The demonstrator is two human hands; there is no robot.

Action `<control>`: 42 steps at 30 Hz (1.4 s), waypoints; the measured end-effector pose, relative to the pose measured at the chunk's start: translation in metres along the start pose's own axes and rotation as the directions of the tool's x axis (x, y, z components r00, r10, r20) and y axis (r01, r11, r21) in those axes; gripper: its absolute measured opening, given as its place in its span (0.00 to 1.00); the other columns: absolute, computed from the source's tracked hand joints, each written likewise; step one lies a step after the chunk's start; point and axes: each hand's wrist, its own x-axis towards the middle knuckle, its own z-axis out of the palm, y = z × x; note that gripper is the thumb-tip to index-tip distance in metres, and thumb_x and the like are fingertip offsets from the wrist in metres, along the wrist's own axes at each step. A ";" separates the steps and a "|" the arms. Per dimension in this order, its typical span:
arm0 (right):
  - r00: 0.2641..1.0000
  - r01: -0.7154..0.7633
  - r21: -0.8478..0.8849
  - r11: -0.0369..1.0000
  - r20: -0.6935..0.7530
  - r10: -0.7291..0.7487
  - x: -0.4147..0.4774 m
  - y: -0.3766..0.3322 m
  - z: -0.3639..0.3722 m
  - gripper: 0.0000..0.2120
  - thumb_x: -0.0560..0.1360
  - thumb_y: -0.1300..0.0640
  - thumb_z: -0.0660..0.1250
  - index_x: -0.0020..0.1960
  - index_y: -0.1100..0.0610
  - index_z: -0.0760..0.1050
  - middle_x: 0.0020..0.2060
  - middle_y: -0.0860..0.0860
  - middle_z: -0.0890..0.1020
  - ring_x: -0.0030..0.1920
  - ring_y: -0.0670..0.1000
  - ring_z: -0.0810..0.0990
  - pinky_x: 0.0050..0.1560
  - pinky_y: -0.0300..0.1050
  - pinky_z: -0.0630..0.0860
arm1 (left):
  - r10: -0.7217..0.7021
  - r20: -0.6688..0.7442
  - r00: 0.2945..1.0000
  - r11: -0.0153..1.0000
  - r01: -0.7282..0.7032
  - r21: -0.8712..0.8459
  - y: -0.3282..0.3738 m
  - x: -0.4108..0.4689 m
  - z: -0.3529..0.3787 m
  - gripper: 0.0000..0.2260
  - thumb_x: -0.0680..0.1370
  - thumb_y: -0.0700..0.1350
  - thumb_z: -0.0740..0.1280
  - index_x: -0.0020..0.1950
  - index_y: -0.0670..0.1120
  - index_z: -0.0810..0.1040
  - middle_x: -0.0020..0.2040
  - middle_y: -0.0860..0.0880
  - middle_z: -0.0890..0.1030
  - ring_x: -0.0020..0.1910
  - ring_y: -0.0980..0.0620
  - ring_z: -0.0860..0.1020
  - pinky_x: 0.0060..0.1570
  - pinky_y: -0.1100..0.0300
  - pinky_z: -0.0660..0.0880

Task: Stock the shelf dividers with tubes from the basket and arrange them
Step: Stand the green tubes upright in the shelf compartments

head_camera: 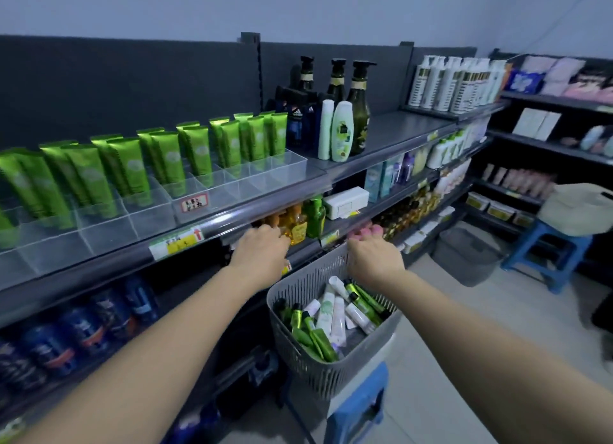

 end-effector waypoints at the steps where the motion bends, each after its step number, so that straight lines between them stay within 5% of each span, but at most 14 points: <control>1: 1.000 -0.012 -0.001 1.000 0.015 0.012 -0.002 0.009 0.007 0.15 0.75 0.55 0.62 0.61 0.57 0.71 0.59 0.57 0.75 0.62 0.60 0.70 0.50 0.52 0.73 | 0.006 0.013 1.000 1.000 -0.006 -0.010 0.010 0.003 0.006 0.12 0.78 0.51 0.63 0.58 0.47 0.76 0.56 0.47 0.76 0.59 0.45 0.72 0.54 0.52 0.69; 14: 0.957 -0.092 0.049 0.995 0.279 0.074 0.020 0.096 0.086 0.14 0.74 0.57 0.63 0.58 0.56 0.72 0.53 0.56 0.76 0.57 0.58 0.74 0.52 0.52 0.77 | 0.153 0.195 0.969 0.988 -0.152 -0.020 0.097 0.081 0.082 0.14 0.79 0.50 0.63 0.61 0.46 0.75 0.58 0.46 0.76 0.60 0.45 0.72 0.55 0.51 0.69; 23: 0.902 -0.081 0.046 0.996 0.428 0.054 0.072 0.121 0.154 0.17 0.74 0.56 0.62 0.63 0.56 0.71 0.59 0.58 0.75 0.62 0.60 0.72 0.56 0.52 0.75 | 0.197 0.398 0.896 0.980 -0.168 -0.106 0.128 0.132 0.158 0.14 0.75 0.43 0.65 0.60 0.44 0.75 0.58 0.46 0.76 0.58 0.45 0.72 0.56 0.51 0.68; 27: 0.876 -0.088 0.062 0.994 0.481 0.048 0.090 0.128 0.181 0.15 0.74 0.55 0.63 0.61 0.55 0.72 0.58 0.57 0.76 0.61 0.59 0.72 0.56 0.51 0.73 | 0.194 0.480 0.856 0.981 -0.163 -0.107 0.132 0.136 0.189 0.17 0.77 0.41 0.62 0.66 0.41 0.68 0.61 0.42 0.74 0.60 0.42 0.72 0.54 0.51 0.68; 29: 0.861 -0.084 0.067 0.994 0.507 0.038 0.094 0.130 0.193 0.15 0.75 0.54 0.64 0.61 0.55 0.72 0.58 0.57 0.76 0.61 0.58 0.72 0.54 0.50 0.73 | 0.189 0.533 0.825 0.982 -0.155 -0.108 0.133 0.133 0.208 0.21 0.78 0.43 0.62 0.70 0.40 0.65 0.63 0.42 0.73 0.62 0.41 0.70 0.57 0.50 0.68; 34: 0.802 -0.071 0.095 0.993 0.597 0.000 0.109 0.138 0.226 0.15 0.76 0.53 0.65 0.61 0.56 0.72 0.57 0.57 0.77 0.60 0.58 0.74 0.49 0.49 0.72 | 0.176 0.648 0.741 0.983 -0.097 -0.155 0.141 0.130 0.253 0.15 0.77 0.41 0.63 0.63 0.45 0.76 0.60 0.44 0.75 0.62 0.44 0.71 0.56 0.53 0.69; 42: 0.750 -0.047 0.207 0.977 0.654 -0.103 0.140 0.143 0.281 0.19 0.76 0.56 0.65 0.65 0.57 0.69 0.58 0.59 0.76 0.58 0.60 0.76 0.53 0.50 0.74 | 0.069 0.715 0.695 0.984 0.070 -0.163 0.154 0.117 0.301 0.17 0.77 0.39 0.61 0.65 0.45 0.73 0.64 0.45 0.72 0.67 0.45 0.67 0.64 0.52 0.65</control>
